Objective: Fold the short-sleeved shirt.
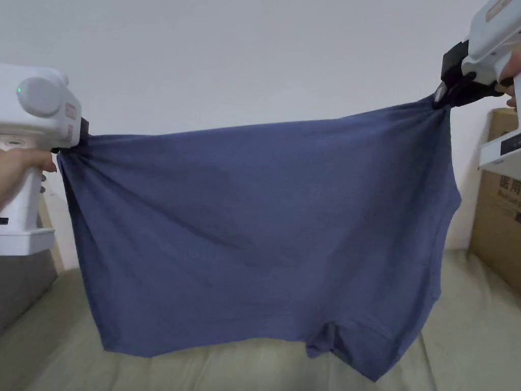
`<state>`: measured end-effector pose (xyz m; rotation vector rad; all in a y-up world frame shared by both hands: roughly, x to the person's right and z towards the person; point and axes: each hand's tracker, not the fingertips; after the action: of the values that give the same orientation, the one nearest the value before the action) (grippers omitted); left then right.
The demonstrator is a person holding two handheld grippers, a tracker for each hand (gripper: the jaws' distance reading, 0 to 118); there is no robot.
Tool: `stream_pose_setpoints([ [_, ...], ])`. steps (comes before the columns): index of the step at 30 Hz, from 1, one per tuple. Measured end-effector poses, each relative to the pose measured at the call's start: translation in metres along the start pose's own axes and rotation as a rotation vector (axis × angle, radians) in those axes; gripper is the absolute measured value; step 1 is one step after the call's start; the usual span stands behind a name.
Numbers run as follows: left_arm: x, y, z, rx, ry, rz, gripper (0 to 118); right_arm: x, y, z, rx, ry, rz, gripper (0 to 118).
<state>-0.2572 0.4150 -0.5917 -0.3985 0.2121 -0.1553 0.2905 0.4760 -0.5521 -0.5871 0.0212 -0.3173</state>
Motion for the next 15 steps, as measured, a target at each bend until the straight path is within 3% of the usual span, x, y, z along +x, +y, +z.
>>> stream_pose_setpoints([
  [3,0.019,-0.071,-0.041,-0.141,0.000,-0.026,2,-0.002,-0.073,-0.034,-0.119,-0.031,-0.003,1],
  [9,0.056,-0.219,-0.113,-0.413,-0.024,-0.016,2,0.031,-0.219,-0.137,-0.375,-0.116,-0.065,1],
  [15,0.049,-0.340,-0.123,-0.604,-0.049,-0.011,2,0.059,-0.362,-0.178,-0.595,-0.101,-0.057,1],
])
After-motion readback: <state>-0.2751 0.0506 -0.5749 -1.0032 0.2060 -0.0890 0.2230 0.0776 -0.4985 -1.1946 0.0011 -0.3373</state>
